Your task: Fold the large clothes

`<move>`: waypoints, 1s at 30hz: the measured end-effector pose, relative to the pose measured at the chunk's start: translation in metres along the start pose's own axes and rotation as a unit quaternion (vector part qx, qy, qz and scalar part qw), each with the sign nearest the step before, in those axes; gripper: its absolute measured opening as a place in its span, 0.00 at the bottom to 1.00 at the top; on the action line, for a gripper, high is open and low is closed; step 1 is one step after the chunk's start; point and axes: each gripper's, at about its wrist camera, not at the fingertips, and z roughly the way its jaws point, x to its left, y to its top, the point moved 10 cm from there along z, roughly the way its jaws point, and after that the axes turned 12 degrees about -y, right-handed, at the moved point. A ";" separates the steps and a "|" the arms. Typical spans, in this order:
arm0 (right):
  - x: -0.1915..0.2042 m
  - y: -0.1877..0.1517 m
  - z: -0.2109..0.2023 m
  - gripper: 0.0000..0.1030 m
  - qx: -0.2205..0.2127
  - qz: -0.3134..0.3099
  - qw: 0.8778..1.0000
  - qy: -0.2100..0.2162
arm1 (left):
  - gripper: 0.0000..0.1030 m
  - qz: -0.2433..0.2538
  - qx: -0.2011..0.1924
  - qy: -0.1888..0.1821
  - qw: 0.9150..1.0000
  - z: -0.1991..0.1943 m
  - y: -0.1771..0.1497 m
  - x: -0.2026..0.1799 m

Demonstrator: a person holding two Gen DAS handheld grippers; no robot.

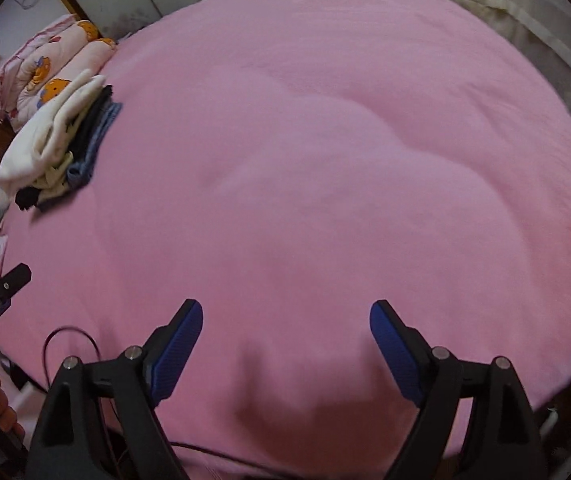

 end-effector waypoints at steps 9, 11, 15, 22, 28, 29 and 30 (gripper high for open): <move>-0.125 -0.033 -0.096 0.85 0.001 0.018 0.999 -0.040 | 0.88 0.027 0.048 -0.060 0.997 -0.072 -0.063 -0.141; -0.131 -0.028 -0.118 0.85 -0.006 0.003 0.999 -0.039 | 0.88 0.055 0.048 -0.042 0.996 -0.087 -0.060 -0.156; -0.123 -0.020 -0.151 0.85 0.004 0.014 1.000 0.006 | 0.88 0.074 0.054 -0.060 0.994 -0.119 -0.066 -0.188; -0.094 -0.008 -0.192 0.87 -0.038 -0.011 0.999 0.011 | 0.88 0.107 0.027 -0.043 0.993 -0.157 -0.055 -0.200; -0.070 -0.010 -0.209 0.95 -0.062 -0.056 0.997 -0.004 | 0.90 0.084 0.004 -0.037 0.996 -0.170 -0.043 -0.194; -0.069 -0.008 -0.212 0.95 -0.070 -0.060 0.996 -0.005 | 0.90 0.079 0.001 -0.040 0.996 -0.171 -0.043 -0.193; -0.068 -0.007 -0.214 0.96 -0.075 -0.062 0.995 -0.006 | 0.90 0.074 -0.001 -0.042 0.996 -0.173 -0.044 -0.192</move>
